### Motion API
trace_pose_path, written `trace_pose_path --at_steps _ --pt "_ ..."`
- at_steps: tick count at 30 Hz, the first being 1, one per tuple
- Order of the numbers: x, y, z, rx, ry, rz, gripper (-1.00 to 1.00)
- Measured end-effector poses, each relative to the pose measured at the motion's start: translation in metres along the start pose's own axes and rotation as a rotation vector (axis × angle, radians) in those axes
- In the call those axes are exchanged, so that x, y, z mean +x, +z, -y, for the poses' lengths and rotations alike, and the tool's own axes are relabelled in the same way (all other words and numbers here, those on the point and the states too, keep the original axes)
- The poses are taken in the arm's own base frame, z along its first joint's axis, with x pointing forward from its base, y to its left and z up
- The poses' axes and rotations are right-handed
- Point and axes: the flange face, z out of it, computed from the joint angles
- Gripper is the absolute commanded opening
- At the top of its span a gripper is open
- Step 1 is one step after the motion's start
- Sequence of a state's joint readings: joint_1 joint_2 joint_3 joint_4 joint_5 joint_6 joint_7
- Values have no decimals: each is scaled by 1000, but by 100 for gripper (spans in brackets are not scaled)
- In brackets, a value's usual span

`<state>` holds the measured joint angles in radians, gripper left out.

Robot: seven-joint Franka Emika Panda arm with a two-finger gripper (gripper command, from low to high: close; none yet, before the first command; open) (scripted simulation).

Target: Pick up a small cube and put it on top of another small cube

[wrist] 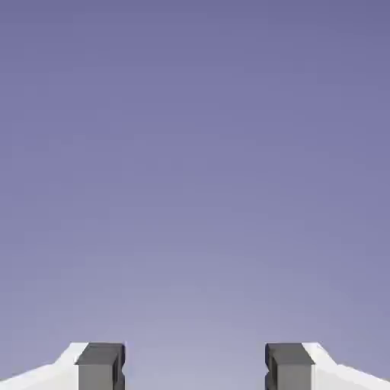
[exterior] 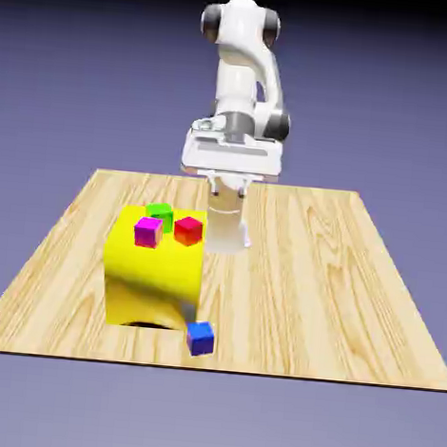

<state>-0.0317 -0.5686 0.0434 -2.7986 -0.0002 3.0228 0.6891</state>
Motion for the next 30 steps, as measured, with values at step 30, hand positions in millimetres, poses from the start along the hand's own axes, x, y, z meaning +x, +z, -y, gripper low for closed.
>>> trace_pose_path --at_steps 30 --pt "11 98 17 -472 -1466 413 0"
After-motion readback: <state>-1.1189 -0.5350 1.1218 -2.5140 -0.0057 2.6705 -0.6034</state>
